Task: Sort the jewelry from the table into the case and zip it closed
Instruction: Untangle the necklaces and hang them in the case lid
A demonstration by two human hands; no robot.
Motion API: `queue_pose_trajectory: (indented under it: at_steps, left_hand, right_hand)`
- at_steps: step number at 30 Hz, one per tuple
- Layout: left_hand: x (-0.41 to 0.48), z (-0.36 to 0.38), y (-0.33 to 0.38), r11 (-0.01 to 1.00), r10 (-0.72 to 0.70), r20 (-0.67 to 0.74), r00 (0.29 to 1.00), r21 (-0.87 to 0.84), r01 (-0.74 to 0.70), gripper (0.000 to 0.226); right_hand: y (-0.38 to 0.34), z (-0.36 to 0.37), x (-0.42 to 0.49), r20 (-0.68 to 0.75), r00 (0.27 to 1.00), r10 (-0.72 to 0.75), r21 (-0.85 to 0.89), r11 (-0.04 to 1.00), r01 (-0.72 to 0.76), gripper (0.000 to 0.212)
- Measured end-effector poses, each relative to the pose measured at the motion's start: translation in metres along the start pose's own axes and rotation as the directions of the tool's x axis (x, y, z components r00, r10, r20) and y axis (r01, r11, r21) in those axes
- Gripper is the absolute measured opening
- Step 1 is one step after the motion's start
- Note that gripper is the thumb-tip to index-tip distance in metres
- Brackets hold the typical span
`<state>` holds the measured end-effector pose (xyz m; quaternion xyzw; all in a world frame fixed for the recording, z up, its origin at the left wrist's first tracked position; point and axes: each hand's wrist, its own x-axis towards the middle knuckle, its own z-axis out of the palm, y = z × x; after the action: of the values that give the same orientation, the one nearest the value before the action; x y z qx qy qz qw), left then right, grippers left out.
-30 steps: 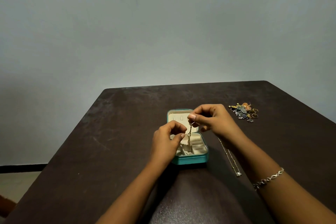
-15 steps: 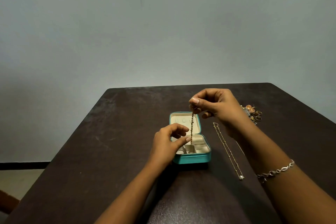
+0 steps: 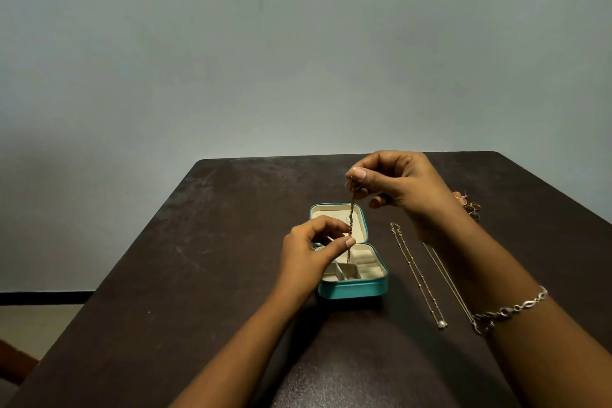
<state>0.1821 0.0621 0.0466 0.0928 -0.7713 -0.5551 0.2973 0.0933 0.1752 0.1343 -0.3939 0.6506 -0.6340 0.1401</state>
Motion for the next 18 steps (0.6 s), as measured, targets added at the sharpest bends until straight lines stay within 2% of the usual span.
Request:
queue_pose_trajectory:
  at_steps: [11,18]
  left_hand:
    - [0.005,-0.010,0.012,0.999,0.040,-0.048,0.998,-0.030,-0.041,0.004]
    - [0.009,-0.027,0.037,0.989,0.070,-0.082,0.994,-0.123,-0.080,0.010]
  right_hand:
    - [0.003,-0.003,-0.001,-0.007,1.000,0.007,-0.045,0.999,-0.007,0.013]
    - [0.008,-0.004,-0.001,0.074,0.978,0.195,0.008,0.981,-0.196,0.022]
